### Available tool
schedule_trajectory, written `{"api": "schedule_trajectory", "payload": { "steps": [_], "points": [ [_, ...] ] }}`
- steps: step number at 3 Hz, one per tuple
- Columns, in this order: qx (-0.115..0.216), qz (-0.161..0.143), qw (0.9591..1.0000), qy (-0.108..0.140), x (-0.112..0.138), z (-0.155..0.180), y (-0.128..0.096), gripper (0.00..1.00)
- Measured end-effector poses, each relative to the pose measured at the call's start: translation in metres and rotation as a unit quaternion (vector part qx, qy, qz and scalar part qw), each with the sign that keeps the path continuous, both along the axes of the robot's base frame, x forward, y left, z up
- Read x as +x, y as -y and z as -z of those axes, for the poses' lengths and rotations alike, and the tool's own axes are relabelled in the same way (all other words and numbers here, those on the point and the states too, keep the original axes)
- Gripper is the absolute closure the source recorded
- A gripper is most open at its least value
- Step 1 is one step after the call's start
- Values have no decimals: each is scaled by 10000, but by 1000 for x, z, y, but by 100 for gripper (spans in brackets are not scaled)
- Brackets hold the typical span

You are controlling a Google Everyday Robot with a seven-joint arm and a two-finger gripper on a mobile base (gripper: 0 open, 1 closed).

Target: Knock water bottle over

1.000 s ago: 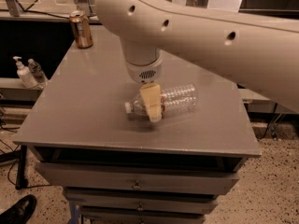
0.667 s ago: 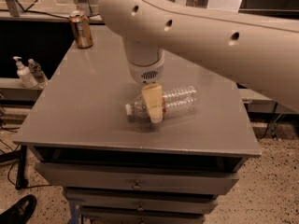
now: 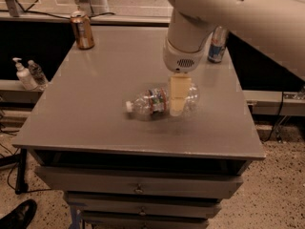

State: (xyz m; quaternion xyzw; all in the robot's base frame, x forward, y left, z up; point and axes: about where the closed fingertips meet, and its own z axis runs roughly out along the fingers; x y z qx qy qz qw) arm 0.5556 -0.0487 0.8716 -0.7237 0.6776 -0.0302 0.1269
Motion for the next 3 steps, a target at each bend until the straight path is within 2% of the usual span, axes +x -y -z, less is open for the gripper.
{"api": "schedule_trajectory", "payload": {
  "steps": [1,2,3],
  "points": [
    [884,455,9950,22,12,-32,52,0],
    [1665,786,9828,139,22,-65,108,0],
    [2167,753,9728,325,26,-99,105,0]
  ]
}}
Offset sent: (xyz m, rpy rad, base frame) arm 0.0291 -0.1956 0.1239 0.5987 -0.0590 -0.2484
